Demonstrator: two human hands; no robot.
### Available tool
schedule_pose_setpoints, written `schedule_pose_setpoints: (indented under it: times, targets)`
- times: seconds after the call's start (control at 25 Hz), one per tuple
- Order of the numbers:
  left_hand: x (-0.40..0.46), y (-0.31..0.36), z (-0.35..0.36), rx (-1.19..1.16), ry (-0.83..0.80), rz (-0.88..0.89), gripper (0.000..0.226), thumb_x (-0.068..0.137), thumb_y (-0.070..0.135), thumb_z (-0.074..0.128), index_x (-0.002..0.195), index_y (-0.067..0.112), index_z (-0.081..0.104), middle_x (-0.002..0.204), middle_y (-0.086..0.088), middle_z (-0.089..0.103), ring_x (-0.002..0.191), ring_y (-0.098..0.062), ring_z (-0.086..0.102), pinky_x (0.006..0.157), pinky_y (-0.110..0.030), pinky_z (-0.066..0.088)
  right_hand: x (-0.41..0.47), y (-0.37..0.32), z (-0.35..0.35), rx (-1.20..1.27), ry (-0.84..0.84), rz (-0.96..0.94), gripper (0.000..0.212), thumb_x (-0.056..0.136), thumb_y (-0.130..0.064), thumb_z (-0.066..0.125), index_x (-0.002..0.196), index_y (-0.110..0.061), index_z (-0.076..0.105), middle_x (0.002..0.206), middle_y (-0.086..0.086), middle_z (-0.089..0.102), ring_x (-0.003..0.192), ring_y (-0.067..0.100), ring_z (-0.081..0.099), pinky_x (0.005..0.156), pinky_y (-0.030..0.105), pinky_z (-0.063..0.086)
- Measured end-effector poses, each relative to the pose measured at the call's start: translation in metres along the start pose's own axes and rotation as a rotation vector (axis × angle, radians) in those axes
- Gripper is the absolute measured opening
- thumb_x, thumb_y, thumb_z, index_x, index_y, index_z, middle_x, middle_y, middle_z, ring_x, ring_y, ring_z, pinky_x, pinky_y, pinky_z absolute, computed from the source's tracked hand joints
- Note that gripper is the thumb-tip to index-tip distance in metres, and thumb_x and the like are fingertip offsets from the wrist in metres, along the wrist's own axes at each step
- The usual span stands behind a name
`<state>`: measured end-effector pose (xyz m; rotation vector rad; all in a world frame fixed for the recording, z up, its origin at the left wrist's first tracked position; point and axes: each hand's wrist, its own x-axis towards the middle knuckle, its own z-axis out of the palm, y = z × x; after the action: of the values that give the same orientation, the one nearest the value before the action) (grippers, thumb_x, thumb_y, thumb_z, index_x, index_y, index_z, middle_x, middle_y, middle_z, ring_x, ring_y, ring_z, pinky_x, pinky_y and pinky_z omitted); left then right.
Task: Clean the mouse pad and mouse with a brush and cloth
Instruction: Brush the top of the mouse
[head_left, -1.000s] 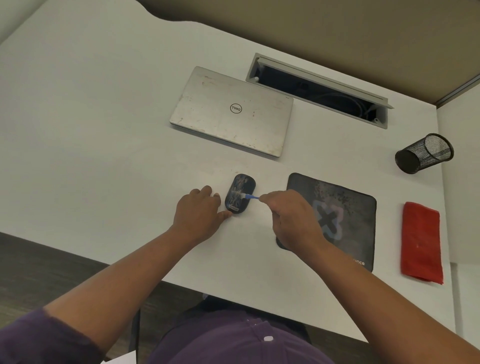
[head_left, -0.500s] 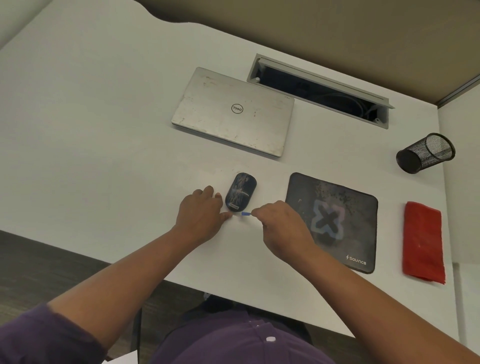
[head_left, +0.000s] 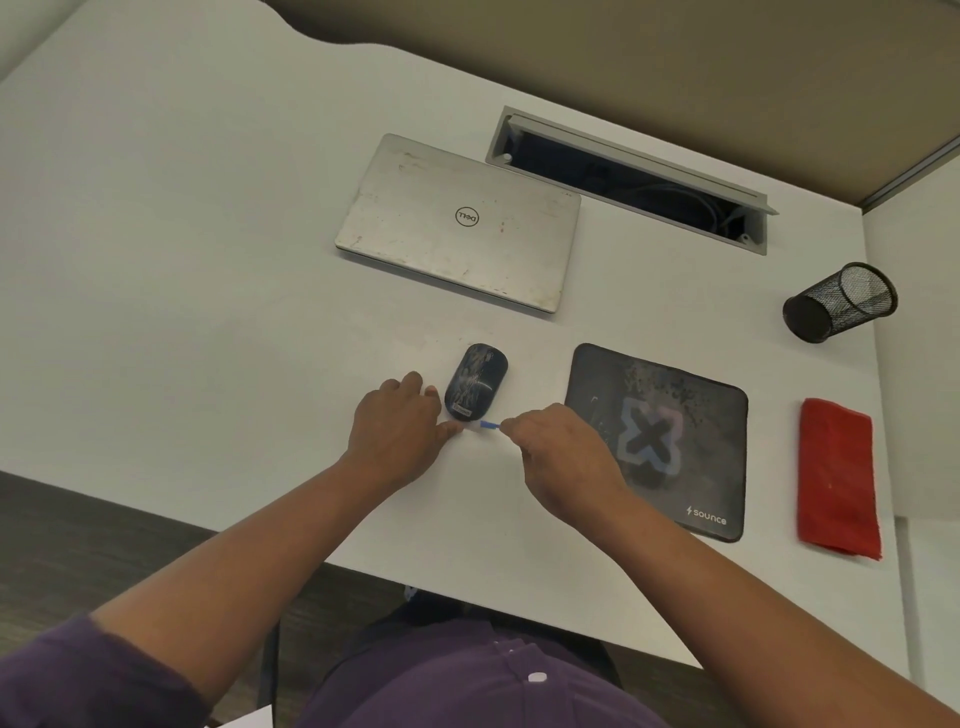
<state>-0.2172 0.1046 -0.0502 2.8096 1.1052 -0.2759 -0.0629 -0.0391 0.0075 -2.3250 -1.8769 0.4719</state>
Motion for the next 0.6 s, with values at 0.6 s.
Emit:
schedule_pose_setpoints:
  times: [0.6]
  targets:
    - [-0.002,0.000,0.003,0.014,-0.017,-0.001,0.055,0.095,0.065,0.042,0.115,0.018,0.060,0.111,-0.002,0.053,0.093,-0.024,0.057,0.063,-0.032,0.032,0.000,0.006,-0.013,0.017,0.071,-0.099,0.033,0.087,0.004,0.053,0.110,-0.008,0.072,0.092,0.005,0.071,0.080,0.029,0.056,0.066,0.041,0.051]
